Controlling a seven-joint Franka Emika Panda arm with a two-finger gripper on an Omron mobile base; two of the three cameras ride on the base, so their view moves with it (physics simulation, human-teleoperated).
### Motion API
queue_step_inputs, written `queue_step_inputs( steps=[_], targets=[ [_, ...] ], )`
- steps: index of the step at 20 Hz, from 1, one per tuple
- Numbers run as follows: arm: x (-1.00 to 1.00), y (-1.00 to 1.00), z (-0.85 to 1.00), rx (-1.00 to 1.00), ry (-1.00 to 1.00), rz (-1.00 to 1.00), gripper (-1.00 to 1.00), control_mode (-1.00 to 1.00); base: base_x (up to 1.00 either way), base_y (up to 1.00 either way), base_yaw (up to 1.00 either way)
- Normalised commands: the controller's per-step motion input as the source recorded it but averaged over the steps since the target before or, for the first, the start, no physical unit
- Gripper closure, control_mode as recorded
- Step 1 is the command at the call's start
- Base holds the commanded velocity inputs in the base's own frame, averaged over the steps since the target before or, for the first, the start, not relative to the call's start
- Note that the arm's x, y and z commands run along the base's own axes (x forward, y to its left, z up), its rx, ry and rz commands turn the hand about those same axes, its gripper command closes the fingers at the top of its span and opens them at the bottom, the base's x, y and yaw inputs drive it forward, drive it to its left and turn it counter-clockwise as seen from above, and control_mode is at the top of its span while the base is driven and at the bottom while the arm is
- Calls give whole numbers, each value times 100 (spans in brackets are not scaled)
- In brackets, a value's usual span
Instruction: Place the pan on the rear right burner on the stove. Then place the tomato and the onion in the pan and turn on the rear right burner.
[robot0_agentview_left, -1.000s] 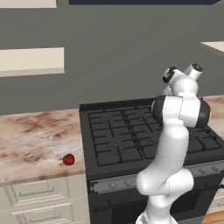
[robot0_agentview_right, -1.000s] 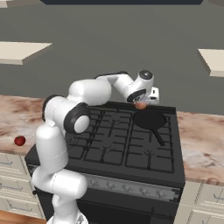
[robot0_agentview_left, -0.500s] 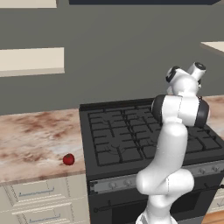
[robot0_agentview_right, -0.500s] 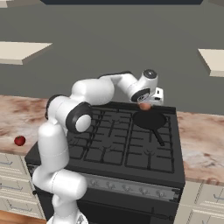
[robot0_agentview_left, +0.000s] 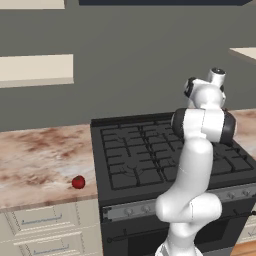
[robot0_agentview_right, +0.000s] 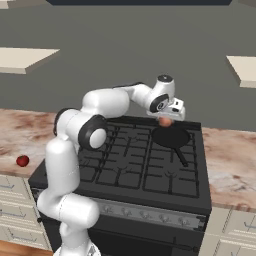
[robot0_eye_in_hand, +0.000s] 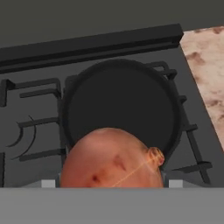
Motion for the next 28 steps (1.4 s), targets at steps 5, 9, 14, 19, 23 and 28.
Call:
queue_step_inputs(
  steps=[5, 9, 14, 19, 23, 28],
  targets=[
    [10, 0, -54, 0, 0, 0, 100, -100, 0, 0, 0],
    [16, 0, -44, 0, 0, -1, 100, -100, 0, 0, 0],
    [20, 0, -20, 0, 0, 0, 100, -100, 0, 0, 0],
    [31, -1, -7, 0, 0, 0, 100, -100, 0, 0, 0],
    [30, -7, -1, 0, 0, 0, 100, -100, 0, 0, 0],
    [16, -9, -2, 0, -1, 0, 100, -100, 0, 0, 0]
  ],
)
